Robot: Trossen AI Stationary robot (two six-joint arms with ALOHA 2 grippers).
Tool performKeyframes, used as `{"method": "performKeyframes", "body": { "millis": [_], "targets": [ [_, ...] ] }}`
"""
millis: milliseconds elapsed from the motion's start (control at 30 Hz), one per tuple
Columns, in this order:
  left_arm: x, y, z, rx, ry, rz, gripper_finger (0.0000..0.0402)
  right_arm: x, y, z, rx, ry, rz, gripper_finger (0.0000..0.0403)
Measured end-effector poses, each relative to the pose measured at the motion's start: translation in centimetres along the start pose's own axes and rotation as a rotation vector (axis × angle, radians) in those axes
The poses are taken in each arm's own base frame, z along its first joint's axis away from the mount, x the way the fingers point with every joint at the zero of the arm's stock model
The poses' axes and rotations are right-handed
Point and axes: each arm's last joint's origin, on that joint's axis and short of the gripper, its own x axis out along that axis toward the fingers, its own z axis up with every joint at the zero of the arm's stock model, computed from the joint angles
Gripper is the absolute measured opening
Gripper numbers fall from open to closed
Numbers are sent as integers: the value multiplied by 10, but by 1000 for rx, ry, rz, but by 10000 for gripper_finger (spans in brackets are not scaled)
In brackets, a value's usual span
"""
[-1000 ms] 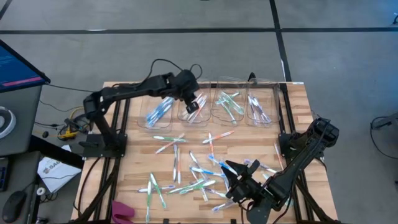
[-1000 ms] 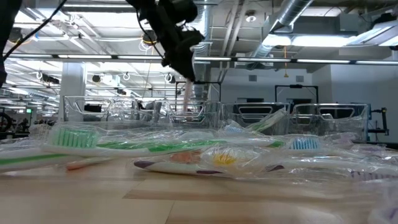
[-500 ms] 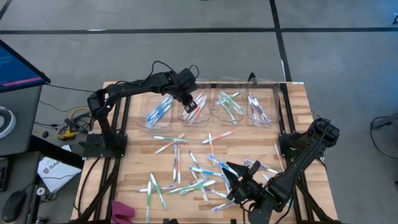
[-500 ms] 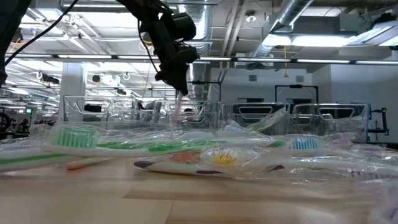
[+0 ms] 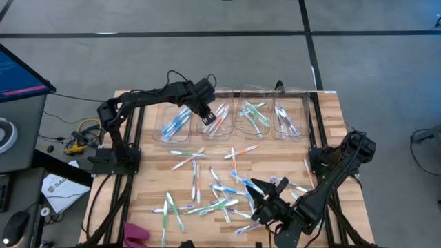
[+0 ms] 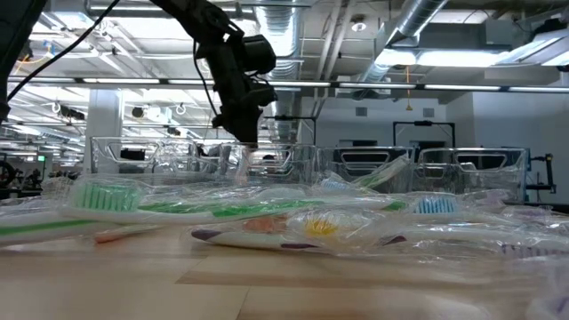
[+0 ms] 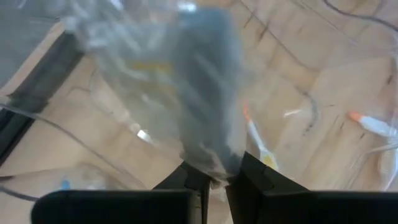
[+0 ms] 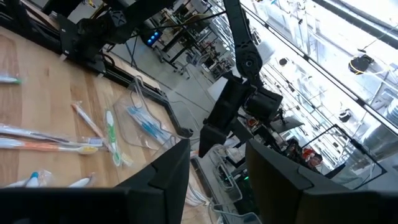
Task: Pick & Place Toothbrushes
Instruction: Put the orange toothbrush into the middle left transparent bin, then adjust the left transparent bin
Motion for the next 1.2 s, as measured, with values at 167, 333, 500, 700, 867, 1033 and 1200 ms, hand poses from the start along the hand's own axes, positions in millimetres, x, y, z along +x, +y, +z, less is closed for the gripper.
{"method": "performKeyframes", "body": {
  "millis": [167,333,500,700,867,1033,1200],
  "targets": [
    [8,0,-5,6,-10,-3,41,0,0,0,6,0,0,150],
    [11,0,-5,32,-37,13,82,0,0,0,6,0,0,150],
    [11,2,-4,27,-45,53,136,0,0,0,6,0,0,150],
    [8,2,-3,30,-59,66,179,0,0,0,6,0,0,150],
    [-15,-2,-2,37,-123,56,190,-1,0,0,4,-1,1,150],
    [-57,-13,-3,59,-240,30,188,-1,0,-1,-5,-1,2,150],
    [-103,-34,-13,110,-361,-24,187,-3,1,-1,-14,-6,49,150]
  ]
}}
